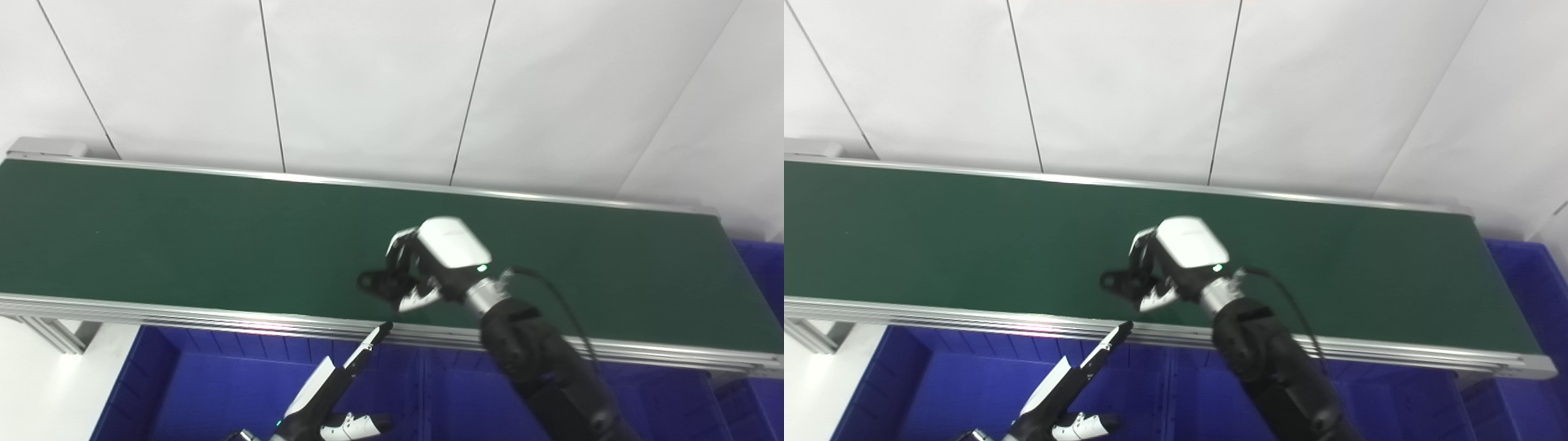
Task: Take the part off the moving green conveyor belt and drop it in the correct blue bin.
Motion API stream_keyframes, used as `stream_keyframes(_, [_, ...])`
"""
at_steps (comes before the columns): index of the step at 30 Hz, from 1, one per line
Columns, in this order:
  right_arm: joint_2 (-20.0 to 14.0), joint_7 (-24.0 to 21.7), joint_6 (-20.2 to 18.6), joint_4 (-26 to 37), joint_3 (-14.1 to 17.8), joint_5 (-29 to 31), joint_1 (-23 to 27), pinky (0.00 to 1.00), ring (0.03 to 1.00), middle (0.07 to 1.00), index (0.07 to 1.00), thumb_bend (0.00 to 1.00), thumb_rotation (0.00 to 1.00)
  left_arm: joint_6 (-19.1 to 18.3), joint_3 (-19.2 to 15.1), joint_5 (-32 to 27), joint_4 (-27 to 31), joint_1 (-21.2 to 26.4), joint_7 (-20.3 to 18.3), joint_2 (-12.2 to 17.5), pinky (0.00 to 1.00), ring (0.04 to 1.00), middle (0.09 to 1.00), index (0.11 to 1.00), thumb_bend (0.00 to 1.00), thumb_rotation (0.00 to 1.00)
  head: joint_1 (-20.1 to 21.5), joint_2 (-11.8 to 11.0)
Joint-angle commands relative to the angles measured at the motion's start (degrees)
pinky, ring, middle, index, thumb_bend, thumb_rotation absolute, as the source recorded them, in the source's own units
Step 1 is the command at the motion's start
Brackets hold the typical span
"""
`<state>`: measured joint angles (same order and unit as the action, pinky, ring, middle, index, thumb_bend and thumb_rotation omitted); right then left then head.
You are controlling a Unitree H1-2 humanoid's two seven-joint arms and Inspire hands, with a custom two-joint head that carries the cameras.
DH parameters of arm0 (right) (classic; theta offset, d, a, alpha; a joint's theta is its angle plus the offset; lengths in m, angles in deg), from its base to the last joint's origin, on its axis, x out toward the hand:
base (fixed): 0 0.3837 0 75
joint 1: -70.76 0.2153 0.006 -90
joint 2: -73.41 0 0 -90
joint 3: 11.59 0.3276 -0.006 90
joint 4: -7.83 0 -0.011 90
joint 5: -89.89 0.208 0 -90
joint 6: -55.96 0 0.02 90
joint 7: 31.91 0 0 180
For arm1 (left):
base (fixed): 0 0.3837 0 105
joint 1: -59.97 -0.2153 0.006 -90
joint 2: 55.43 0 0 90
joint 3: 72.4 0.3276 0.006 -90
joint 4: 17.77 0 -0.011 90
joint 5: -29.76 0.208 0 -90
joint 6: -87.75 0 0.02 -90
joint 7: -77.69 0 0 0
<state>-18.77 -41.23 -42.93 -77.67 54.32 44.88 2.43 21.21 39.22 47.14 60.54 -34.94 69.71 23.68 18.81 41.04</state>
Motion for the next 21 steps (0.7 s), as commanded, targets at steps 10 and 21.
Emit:
stream_keyframes(10, [-2.82, -1.21, -0.74, 11.41, 7.83, 1.02, -13.74, 0.22, 0.266, 0.472, 0.49, 0.53, 0.0, -0.48, 0.04, -0.21, 3.24, -0.64, 0.43, -1.54, 1.0, 1.0, 1.0, 1.0, 0.77, 0.85, -0.97, 1.21])
stream_keyframes(21, [-3.03, 5.18, 4.02, 1.91, 8.98, 2.4, -25.65, 0.23, 0.303, 0.475, 0.49, 0.53, 0.0, -3.82, -1.36, 0.52, 5.07, -0.92, 1.54, -2.84, 1.0, 1.0, 1.0, 1.0, 0.8, 0.87, -4.62, 3.39])
